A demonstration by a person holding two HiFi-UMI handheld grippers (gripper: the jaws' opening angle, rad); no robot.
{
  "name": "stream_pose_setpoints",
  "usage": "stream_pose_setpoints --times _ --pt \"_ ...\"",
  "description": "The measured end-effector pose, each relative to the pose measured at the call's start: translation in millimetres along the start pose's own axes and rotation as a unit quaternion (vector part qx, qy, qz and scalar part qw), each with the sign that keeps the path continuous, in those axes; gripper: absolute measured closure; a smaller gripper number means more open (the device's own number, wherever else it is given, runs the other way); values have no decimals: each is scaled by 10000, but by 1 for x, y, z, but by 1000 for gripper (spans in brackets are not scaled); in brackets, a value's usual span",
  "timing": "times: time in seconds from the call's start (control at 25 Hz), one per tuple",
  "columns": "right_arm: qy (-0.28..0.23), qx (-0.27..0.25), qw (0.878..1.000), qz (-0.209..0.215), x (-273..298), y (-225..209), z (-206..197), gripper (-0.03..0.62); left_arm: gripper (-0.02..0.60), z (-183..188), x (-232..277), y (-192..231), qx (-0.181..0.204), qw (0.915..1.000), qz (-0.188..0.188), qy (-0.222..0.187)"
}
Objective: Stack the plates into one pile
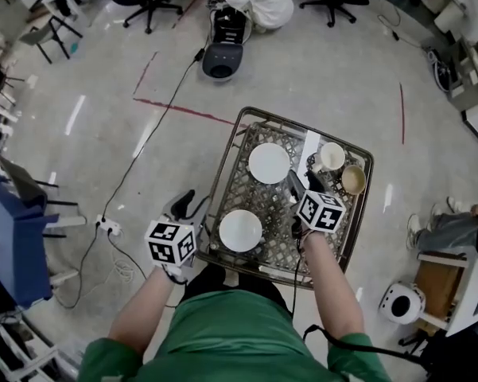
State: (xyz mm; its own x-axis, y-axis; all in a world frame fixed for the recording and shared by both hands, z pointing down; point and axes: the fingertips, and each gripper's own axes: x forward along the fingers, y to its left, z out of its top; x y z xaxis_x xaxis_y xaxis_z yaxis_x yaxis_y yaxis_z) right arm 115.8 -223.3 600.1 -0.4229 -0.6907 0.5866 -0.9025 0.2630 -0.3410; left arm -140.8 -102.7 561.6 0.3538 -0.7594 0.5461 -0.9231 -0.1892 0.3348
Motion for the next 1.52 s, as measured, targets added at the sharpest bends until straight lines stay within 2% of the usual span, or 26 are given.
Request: stream_pose_setpoints --times 0.2,0.4,0.56,0.76,0.92,1.12,1.52 --pt "-516 -331 9981 61 -51 24 25 335 385 18 -5 -9 168 9994 -207 -197" --pt "-911 -682 9934 124 -104 45 33 347 385 26 -12 -27 334 9980 -438 -311" --pt "-1206 -868 9888 142 -139 60 39 352 385 22 -10 -33 478 9968 -601 -205" --pt "-1465 -795 9859 120 -169 57 31 354 385 -5 1 -35 618 9951 -771 62" --pt "-1509 -677 9862 -62 -185 46 18 361 385 -39 16 -32 642 9928 -906 449" --pt "-1434 -452 9883 -270 -194 35 3 376 385 -98 36 -15 261 9868 -1030 1224" --pt "-1251 -241 9906 -503 -204 25 -24 381 385 -199 57 1 -21 9642 -1145 2394"
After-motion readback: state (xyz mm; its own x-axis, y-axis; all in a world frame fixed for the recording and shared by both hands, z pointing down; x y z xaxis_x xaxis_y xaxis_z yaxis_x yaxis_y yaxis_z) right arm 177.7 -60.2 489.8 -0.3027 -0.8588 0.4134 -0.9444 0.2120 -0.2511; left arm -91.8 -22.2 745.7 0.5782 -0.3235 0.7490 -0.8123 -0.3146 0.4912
